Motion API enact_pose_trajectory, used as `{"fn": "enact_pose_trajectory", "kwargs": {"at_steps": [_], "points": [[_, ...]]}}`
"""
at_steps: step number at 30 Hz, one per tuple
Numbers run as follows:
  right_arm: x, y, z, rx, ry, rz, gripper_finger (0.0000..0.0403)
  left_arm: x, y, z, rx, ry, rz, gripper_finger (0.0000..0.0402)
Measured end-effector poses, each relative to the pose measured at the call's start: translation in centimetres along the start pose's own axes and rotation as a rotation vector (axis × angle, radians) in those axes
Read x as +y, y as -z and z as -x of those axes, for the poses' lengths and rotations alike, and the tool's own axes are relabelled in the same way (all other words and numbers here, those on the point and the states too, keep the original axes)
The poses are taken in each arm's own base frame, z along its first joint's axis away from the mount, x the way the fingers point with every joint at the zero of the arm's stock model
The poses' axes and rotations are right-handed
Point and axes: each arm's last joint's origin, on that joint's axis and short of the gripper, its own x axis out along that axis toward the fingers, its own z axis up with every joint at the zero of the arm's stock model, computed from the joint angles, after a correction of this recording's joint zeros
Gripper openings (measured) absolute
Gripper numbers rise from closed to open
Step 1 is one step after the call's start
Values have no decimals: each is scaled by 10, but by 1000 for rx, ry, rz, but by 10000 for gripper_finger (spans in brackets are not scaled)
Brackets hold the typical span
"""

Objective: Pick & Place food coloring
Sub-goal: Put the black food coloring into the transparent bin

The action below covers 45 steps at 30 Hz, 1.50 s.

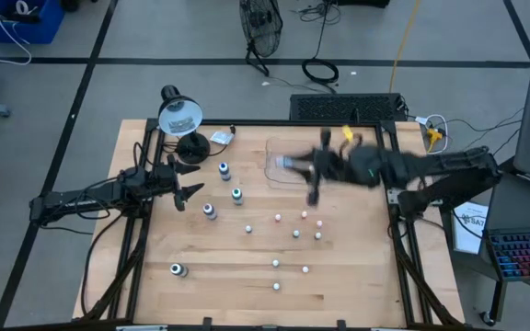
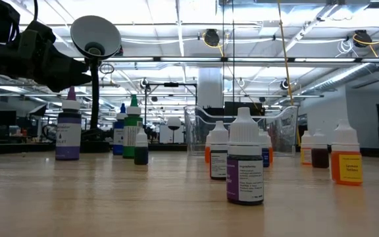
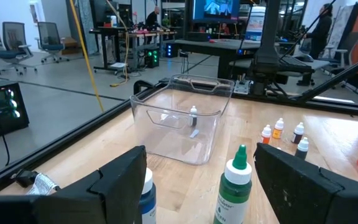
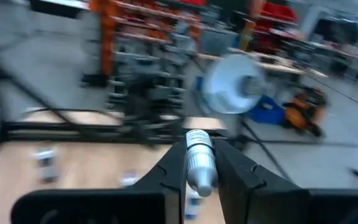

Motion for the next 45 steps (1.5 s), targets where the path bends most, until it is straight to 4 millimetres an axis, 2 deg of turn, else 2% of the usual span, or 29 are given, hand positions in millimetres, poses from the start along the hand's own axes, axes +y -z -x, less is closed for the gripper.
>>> {"fn": "enact_pose_trajectory", "kwargs": {"at_steps": [6,9,12,14,17,21,26,30,38,41,45], "points": [[-51,-25,-53,241,92,13,47,0,0,0,-1,0,0,296],[-74,-27,-83,408,134,-19,47,0,0,0,0,0,0,296],[-94,-6,-110,630,122,-106,47,0,0,0,0,0,0,296],[-100,19,-125,783,116,-134,47,0,0,0,0,0,0,296],[-103,57,-138,1021,103,-152,47,0,0,0,0,0,0,296],[-109,105,-137,1306,131,-191,47,0,0,0,0,0,0,296],[-117,144,-120,1430,170,-266,47,0,0,0,-1,0,0,296],[-115,163,-99,1393,158,-318,47,0,0,0,0,0,0,296],[-102,186,-48,1298,205,-414,47,0,0,0,0,0,0,296],[-98,198,-42,1258,216,-430,47,0,0,0,0,0,0,296],[-92,213,-44,1219,183,-447,47,0,0,0,0,0,0,296]]}}
